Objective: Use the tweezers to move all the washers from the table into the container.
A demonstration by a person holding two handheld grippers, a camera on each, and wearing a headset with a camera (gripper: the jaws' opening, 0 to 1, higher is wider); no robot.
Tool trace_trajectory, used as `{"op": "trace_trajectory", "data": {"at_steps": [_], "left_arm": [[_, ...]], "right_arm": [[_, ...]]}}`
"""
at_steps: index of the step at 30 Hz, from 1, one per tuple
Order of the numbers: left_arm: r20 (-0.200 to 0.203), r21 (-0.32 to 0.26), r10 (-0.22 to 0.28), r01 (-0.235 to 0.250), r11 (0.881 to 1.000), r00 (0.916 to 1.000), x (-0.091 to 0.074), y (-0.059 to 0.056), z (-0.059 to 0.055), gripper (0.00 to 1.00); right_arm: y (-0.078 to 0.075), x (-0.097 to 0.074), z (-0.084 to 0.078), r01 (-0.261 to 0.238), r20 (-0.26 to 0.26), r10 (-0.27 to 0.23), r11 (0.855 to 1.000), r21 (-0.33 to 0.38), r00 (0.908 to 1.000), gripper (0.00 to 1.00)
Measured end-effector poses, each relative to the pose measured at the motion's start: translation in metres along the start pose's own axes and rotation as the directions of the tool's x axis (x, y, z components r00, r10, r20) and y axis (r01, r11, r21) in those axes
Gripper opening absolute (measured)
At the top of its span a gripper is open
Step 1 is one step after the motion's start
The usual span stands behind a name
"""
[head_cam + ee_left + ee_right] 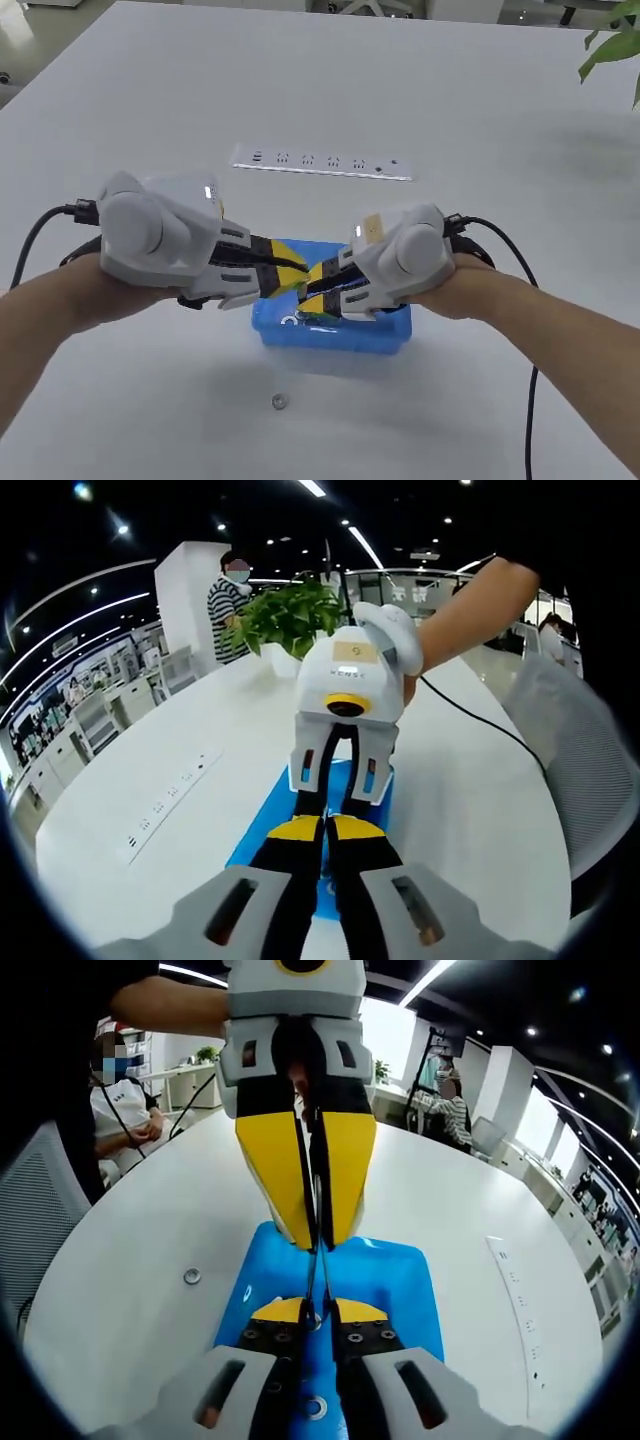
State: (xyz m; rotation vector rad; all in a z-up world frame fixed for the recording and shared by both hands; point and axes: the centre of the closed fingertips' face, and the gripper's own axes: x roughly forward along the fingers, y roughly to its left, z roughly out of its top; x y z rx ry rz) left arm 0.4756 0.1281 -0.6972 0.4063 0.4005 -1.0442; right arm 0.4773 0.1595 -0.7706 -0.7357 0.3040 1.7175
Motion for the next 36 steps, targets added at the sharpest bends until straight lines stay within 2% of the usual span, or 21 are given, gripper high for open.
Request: {"op": "trace_trajectory", "data": {"at_steps": [8, 15, 27, 36], "left_arm": [[-0.001, 0.019, -0.005, 0.005, 1.0, 1.0, 0.0, -0.002, 0.002, 0.06], [0.01, 0.027, -0.002, 0.001, 1.0, 1.0, 0.0, -0.001, 0.009, 0.05], [0.022, 0.022, -0.007, 0.006, 1.0, 0.9997, -0.008, -0.003, 0.026, 0.05], [0.031, 0.023, -0.015, 0.014, 1.0, 0.9994, -0.017, -0.01, 0.041, 0.05]], "right_arm": [[0.001, -0.002, 0.0, 0.003, -0.01, -0.003, 1.0, -0.008, 0.9999, 0.12], [-0.001, -0.008, 0.003, 0.017, -0.008, -0.017, 1.0, -0.003, 0.9998, 0.12], [0.001, -0.023, 0.017, 0.046, -0.002, -0.046, 0.999, -0.001, 0.9989, 0.16], [0.01, -0.037, 0.028, 0.06, -0.001, -0.06, 0.998, 0.008, 0.9982, 0.21]]}}
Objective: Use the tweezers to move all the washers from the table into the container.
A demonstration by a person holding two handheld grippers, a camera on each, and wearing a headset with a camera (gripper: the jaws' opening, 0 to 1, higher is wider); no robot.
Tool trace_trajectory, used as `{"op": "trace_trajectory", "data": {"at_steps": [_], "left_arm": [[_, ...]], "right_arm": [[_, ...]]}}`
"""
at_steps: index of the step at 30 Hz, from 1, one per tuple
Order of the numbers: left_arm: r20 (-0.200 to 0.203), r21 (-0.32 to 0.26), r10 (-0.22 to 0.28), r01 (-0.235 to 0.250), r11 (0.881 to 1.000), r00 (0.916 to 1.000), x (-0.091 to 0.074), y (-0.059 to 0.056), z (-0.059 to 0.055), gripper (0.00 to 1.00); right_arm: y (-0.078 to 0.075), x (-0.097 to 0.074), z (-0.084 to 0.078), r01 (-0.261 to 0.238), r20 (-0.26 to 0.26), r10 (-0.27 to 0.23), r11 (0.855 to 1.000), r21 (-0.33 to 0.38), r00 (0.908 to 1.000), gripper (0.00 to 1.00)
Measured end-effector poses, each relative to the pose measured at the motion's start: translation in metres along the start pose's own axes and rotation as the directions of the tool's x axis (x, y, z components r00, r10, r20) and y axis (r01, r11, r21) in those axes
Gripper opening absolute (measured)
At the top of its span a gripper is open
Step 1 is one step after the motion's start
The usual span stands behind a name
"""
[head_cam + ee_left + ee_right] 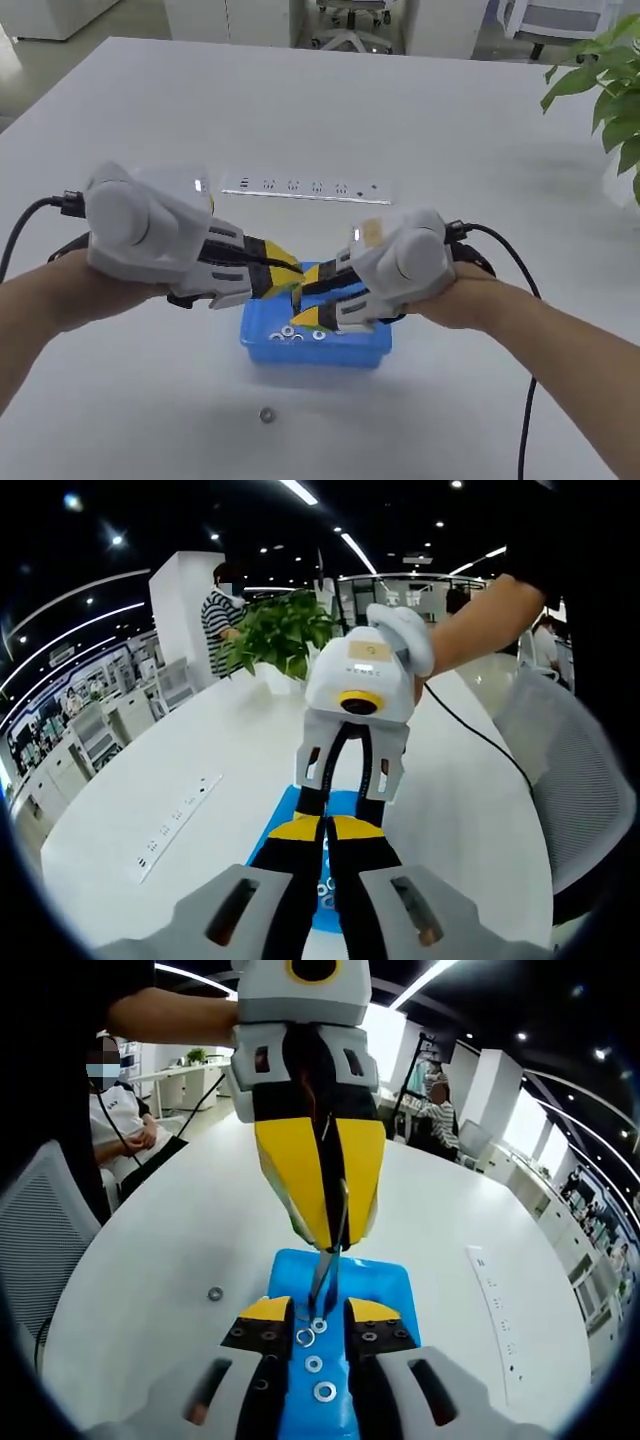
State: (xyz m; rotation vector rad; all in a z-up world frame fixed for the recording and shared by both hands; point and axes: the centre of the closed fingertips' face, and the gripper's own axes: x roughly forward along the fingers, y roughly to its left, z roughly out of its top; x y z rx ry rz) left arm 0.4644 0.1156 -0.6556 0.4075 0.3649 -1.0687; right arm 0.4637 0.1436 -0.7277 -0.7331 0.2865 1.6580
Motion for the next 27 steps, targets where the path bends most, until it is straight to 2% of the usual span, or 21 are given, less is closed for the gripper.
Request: {"op": "trace_trajectory", "data": {"at_steps": [9, 20, 27], "left_arm": [[0.007, 0.005, -0.009, 0.009, 1.0, 0.9999, -0.011, -0.01, 0.01, 0.05], [-0.004, 0.003, -0.022, 0.022, 1.0, 0.9998, -0.024, -0.021, 0.012, 0.05], [-0.001, 0.002, -0.04, 0.04, 0.999, 0.9992, -0.029, -0.033, 0.013, 0.05]], "right_arm": [[0.009, -0.015, 0.01, 0.024, 0.004, -0.024, 1.0, 0.009, 0.9997, 0.26], [0.026, -0.026, 0.013, 0.027, 0.01, -0.028, 0.998, 0.056, 0.9996, 0.33], [0.035, -0.029, 0.017, 0.025, 0.02, -0.027, 0.997, 0.072, 0.9994, 0.34]]}}
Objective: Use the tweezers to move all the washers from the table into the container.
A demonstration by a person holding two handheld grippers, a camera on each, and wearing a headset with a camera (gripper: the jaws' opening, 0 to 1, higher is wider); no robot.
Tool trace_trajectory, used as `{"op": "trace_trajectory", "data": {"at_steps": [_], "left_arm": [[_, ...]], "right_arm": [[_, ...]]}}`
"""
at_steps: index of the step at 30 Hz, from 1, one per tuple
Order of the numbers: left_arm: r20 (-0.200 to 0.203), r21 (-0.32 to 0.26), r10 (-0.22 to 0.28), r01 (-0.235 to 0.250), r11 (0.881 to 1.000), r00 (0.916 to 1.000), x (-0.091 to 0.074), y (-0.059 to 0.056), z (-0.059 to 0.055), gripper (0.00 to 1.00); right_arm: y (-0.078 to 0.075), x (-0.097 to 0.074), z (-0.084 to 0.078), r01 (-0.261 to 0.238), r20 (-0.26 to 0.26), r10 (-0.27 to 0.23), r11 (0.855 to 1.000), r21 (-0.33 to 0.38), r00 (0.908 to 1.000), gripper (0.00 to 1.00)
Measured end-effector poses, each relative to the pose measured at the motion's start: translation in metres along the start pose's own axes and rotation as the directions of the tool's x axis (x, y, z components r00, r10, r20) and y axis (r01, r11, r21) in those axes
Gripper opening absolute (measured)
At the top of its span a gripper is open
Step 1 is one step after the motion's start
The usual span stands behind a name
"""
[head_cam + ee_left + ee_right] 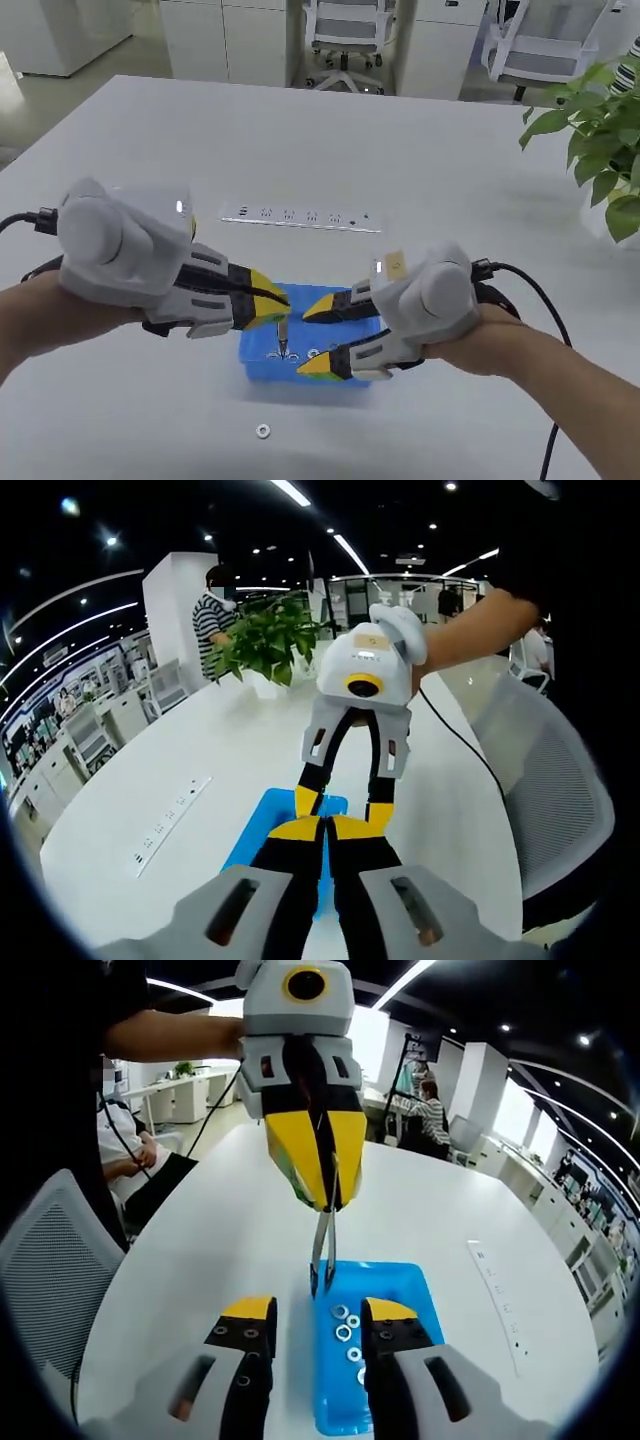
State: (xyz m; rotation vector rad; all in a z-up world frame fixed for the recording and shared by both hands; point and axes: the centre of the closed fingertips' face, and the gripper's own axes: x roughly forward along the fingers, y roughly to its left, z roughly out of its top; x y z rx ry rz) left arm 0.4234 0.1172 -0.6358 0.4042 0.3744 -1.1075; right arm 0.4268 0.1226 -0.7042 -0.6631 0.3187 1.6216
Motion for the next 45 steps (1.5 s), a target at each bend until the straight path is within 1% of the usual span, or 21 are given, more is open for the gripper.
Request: {"op": "trace_trajectory", "data": {"at_steps": [5, 10, 16, 23, 32, 36, 40, 45], "left_arm": [[0.005, 0.0, -0.013, 0.013, 1.0, 0.9999, -0.002, -0.01, -0.001, 0.05], [0.003, -0.003, -0.018, 0.018, 1.0, 0.9998, -0.005, -0.019, -0.005, 0.05], [-0.005, -0.004, -0.022, 0.022, 1.0, 0.9997, -0.007, -0.026, -0.013, 0.05], [-0.013, -0.014, -0.028, 0.028, 1.0, 0.9995, -0.005, -0.036, -0.025, 0.05], [-0.02, -0.022, -0.038, 0.038, 0.999, 0.9991, -0.002, -0.042, -0.039, 0.05], [-0.021, -0.031, -0.042, 0.041, 0.999, 0.9989, 0.0, -0.044, -0.044, 0.05], [-0.022, -0.046, -0.045, 0.044, 0.998, 0.9988, 0.002, -0.045, -0.049, 0.05], [-0.02, -0.051, -0.044, 0.043, 0.998, 0.9988, 0.003, -0.047, -0.052, 0.05]], "right_arm": [[0.008, 0.001, 0.002, -0.009, 0.004, 0.009, 1.0, -0.005, 1.0, 0.33], [0.017, 0.004, 0.004, -0.026, 0.005, 0.026, 1.0, -0.003, 0.9996, 0.33], [0.023, 0.007, 0.005, -0.038, 0.0, 0.038, 0.999, -0.008, 0.9993, 0.33], [0.031, 0.011, 0.001, -0.06, -0.019, 0.06, 0.998, -0.005, 0.998, 0.33], [0.038, 0.016, -0.005, -0.08, -0.035, 0.081, 0.997, 0.01, 0.9962, 0.33], [0.041, 0.019, -0.009, -0.087, -0.035, 0.089, 0.996, 0.031, 0.9954, 0.34], [0.046, 0.025, -0.015, -0.101, -0.043, 0.103, 0.994, 0.048, 0.9938, 0.34], [0.054, 0.03, -0.02, -0.115, -0.05, 0.118, 0.992, 0.056, 0.9918, 0.34]]}}
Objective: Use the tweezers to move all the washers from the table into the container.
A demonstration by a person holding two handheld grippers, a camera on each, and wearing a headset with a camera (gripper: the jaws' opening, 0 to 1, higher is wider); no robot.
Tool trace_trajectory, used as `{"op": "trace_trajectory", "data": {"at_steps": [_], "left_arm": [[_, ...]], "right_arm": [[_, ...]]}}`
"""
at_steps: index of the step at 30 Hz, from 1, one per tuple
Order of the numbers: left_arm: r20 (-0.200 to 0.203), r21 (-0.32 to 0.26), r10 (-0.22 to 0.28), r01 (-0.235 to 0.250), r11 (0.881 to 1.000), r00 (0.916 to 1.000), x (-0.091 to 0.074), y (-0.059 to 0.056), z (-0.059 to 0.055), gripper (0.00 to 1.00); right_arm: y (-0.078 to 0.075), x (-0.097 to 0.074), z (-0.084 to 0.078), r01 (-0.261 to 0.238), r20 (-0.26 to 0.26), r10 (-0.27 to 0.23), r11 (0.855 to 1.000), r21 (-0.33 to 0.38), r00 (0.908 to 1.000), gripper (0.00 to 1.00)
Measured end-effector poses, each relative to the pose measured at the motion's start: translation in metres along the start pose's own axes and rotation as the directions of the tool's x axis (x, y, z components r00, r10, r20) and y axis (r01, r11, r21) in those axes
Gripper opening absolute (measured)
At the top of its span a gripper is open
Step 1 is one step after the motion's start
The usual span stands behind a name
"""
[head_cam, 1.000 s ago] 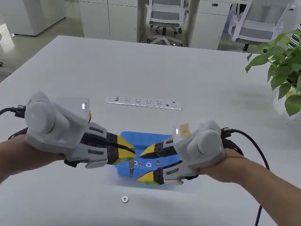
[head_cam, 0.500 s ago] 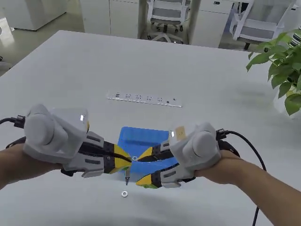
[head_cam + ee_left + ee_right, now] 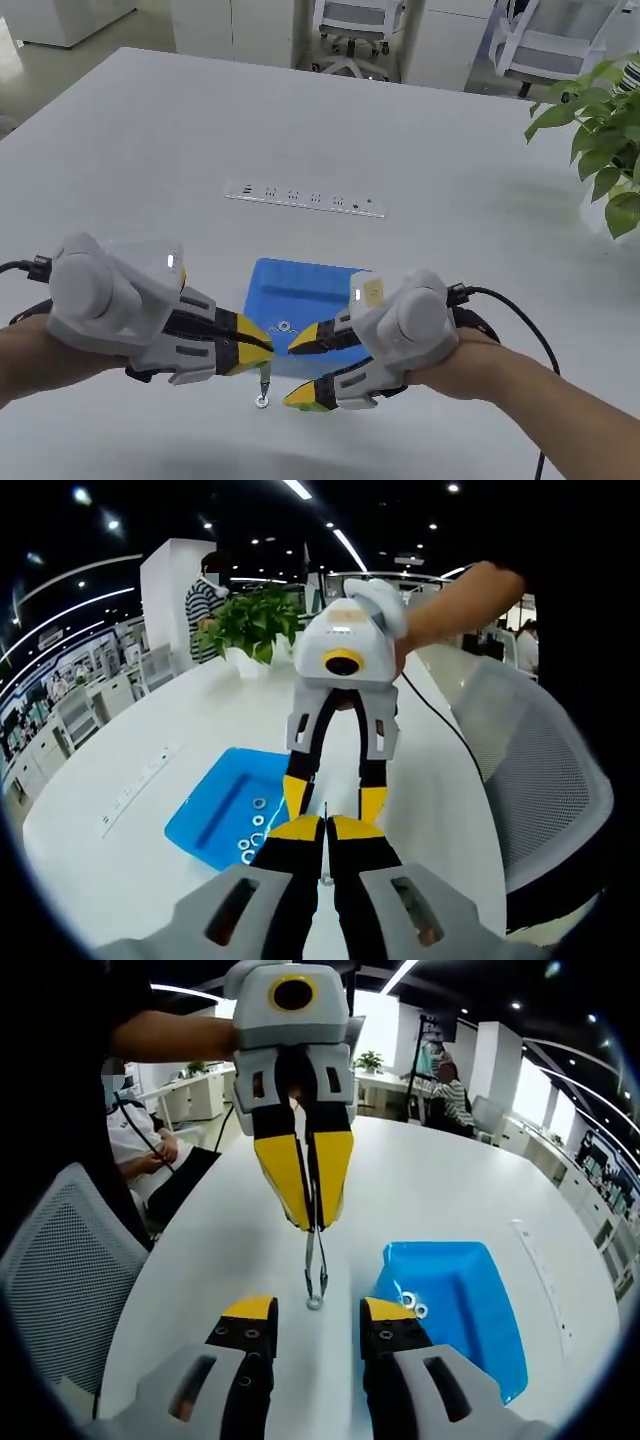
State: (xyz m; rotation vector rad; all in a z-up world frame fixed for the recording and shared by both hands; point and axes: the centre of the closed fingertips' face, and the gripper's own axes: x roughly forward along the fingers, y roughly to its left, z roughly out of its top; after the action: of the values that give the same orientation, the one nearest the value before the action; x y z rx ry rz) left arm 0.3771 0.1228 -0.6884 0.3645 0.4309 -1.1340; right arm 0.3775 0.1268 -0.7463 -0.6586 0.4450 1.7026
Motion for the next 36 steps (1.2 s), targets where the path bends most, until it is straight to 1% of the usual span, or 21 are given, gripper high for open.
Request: {"op": "trace_trajectory", "data": {"at_steps": [4, 14, 18, 20, 23, 25, 33, 36], "left_arm": [[0.0, 0.001, 0.003, -0.003, 1.0, 1.0, 0.001, 0.001, -0.002, 0.05], [-0.003, 0.006, 0.008, -0.008, 1.0, 1.0, 0.002, 0.005, -0.007, 0.05], [-0.012, 0.002, 0.004, -0.004, 1.0, 0.9999, 0.004, 0.005, -0.012, 0.05], [-0.004, -0.004, 0.004, -0.004, 1.0, 1.0, 0.004, 0.005, -0.011, 0.05], [-0.008, -0.003, 0.001, -0.001, 1.0, 1.0, 0.005, 0.005, -0.012, 0.05], [0.004, -0.007, -0.002, 0.002, 1.0, 1.0, 0.005, 0.004, -0.01, 0.05], [0.001, 0.005, 0.0, 0.0, 1.0, 1.0, 0.006, 0.007, -0.01, 0.05], [0.002, 0.0, -0.002, 0.002, 1.0, 1.0, 0.006, 0.006, -0.01, 0.05]], "right_arm": [[0.002, 0.002, -0.001, -0.007, -0.002, 0.007, 1.0, 0.002, 1.0, 0.33], [0.0, 0.003, -0.003, -0.006, -0.001, 0.006, 1.0, 0.012, 1.0, 0.33], [0.0, 0.005, -0.004, -0.009, -0.001, 0.009, 1.0, 0.016, 1.0, 0.32], [0.0, 0.005, -0.004, -0.01, -0.001, 0.01, 1.0, 0.017, 1.0, 0.32], [0.0, 0.007, -0.004, -0.012, 0.0, 0.012, 1.0, 0.019, 0.9999, 0.32], [0.0, 0.007, -0.004, -0.012, 0.0, 0.012, 1.0, 0.018, 0.9999, 0.32], [-0.003, 0.013, -0.002, -0.018, 0.005, 0.017, 1.0, 0.015, 0.9998, 0.3], [-0.003, 0.014, -0.002, -0.019, 0.008, 0.019, 1.0, 0.014, 0.9998, 0.3]]}}
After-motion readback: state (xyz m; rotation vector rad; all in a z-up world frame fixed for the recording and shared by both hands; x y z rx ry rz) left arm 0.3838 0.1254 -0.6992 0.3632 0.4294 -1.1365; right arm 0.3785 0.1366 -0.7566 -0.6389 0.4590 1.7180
